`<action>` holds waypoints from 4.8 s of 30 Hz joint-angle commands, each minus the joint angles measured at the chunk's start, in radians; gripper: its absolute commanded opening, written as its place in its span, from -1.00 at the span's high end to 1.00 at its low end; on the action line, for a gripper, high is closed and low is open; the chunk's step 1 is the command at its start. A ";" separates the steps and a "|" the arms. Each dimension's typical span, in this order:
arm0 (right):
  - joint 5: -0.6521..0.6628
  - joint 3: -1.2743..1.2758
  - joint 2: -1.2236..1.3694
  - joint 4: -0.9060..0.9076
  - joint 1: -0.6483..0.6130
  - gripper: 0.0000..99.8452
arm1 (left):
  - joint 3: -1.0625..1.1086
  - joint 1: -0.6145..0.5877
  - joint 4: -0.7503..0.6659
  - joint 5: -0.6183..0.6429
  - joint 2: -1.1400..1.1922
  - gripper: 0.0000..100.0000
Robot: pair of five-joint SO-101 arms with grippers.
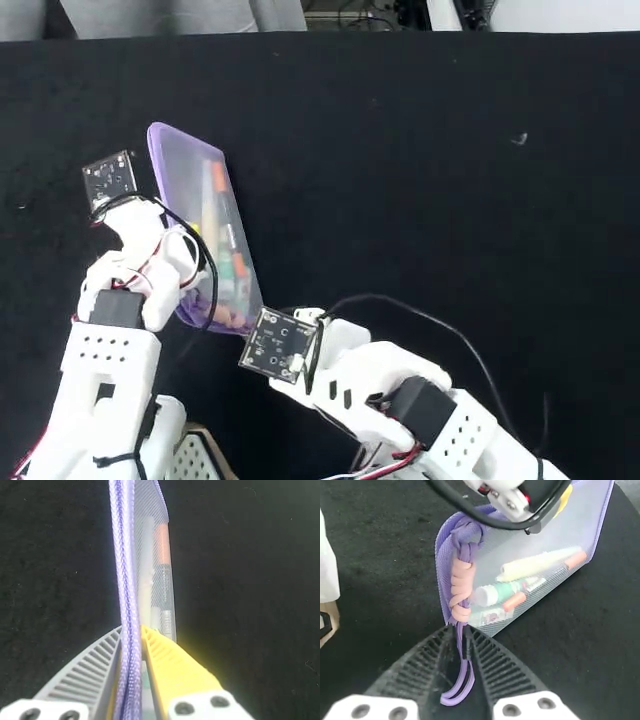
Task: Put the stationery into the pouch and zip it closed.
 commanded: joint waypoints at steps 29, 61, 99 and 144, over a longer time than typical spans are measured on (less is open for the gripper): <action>-0.126 0.188 -0.001 -0.416 -0.077 0.63 | -0.044 0.047 -0.021 0.064 -0.008 0.94; -0.187 -0.116 0.582 -0.480 -0.060 0.96 | -0.038 0.065 -0.026 0.064 -0.008 0.94; -0.058 -0.323 0.591 0.137 -0.055 0.98 | -0.036 -0.097 -0.080 0.066 0.002 0.94; 0.048 -0.591 1.323 -0.011 0.491 0.98 | -0.041 -0.240 -0.074 0.110 -0.008 0.94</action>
